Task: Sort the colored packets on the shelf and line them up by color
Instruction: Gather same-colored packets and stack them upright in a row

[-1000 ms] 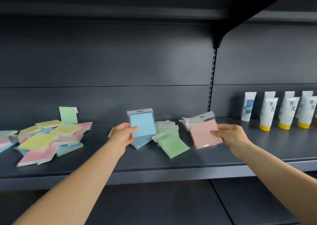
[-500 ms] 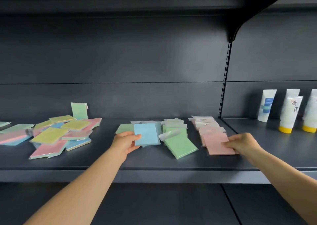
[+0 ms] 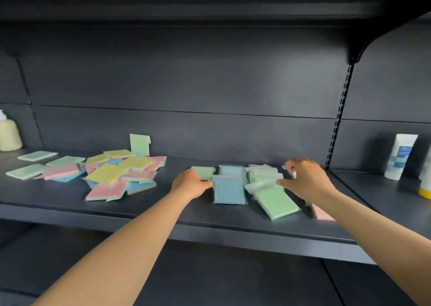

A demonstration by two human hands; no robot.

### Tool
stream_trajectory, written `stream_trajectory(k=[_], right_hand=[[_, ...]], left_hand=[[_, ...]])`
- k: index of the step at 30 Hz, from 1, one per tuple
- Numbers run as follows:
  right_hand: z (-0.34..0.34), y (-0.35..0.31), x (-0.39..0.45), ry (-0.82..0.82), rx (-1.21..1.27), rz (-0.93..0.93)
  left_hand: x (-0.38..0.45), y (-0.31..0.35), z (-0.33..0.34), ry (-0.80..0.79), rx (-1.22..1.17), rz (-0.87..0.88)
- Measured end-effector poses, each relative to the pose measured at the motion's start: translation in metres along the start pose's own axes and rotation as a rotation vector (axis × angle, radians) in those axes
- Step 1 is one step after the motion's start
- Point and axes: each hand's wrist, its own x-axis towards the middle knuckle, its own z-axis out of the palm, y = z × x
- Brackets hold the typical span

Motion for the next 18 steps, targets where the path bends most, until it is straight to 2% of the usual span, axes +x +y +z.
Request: stream_trajectory(k=[6,10,18], right_hand=[[0.023,-0.118,0.007,-0.101,0.01,-0.257],[0.044,-0.201,0.006,-0.141,0.038,-0.34],[0.102,-0.368,0.007,-0.172,0.058,-0.405]], left_hand=[[0.003,-0.092,-0.073,0.199,0.311,0.118],[0.004,-0.167,-0.13,0.208,0.486,0.073],[0.024,-0.328,-0.227,0.146,0.408,-0.013]])
